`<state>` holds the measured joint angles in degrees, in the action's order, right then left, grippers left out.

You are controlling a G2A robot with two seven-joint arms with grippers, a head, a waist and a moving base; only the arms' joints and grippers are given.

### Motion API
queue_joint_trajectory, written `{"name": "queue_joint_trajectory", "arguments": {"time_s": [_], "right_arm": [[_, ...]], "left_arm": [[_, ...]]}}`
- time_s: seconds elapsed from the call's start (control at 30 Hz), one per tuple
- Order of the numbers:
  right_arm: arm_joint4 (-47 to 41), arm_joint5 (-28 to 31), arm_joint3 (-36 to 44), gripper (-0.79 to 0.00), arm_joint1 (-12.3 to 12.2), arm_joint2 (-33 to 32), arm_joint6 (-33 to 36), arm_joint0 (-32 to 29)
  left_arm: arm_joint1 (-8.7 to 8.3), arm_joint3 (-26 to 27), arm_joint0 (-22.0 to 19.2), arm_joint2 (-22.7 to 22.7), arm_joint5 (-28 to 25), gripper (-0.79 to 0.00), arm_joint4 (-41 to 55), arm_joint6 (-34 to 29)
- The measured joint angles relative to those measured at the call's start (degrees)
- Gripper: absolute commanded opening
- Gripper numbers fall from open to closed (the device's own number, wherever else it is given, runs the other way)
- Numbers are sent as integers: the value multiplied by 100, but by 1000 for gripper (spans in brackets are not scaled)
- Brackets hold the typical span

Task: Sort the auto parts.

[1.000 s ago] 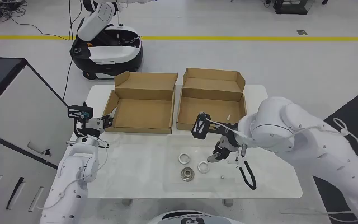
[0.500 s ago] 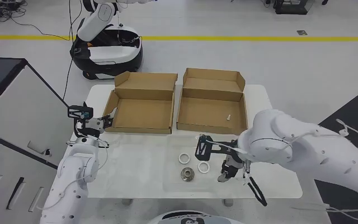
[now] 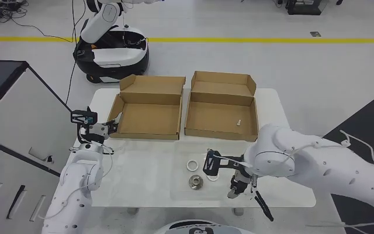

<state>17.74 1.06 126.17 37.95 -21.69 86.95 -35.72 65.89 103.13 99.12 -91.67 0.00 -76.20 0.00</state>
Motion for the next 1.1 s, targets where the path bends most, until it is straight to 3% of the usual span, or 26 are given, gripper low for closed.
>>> {"name": "queue_joint_trajectory", "arguments": {"time_s": [0.73, 0.83, 0.93, 1.1], "right_arm": [[758, 10, -337, 0, -16, -12, -82, -349], [840, 94, -365, -262, 1, 7, -114, -417], [919, 132, -386, -394, 23, 30, -65, -465], [1011, 135, -400, -413, 68, 52, 2, -534]], "left_arm": [[0, 0, 0, 0, 0, 0, 0, 0], [0, 0, 0, 0, 0, 0, 0, 0], [0, 0, 0, 0, 0, 0, 0, 0], [0, 0, 0, 0, 0, 0, 0, 0]]}}
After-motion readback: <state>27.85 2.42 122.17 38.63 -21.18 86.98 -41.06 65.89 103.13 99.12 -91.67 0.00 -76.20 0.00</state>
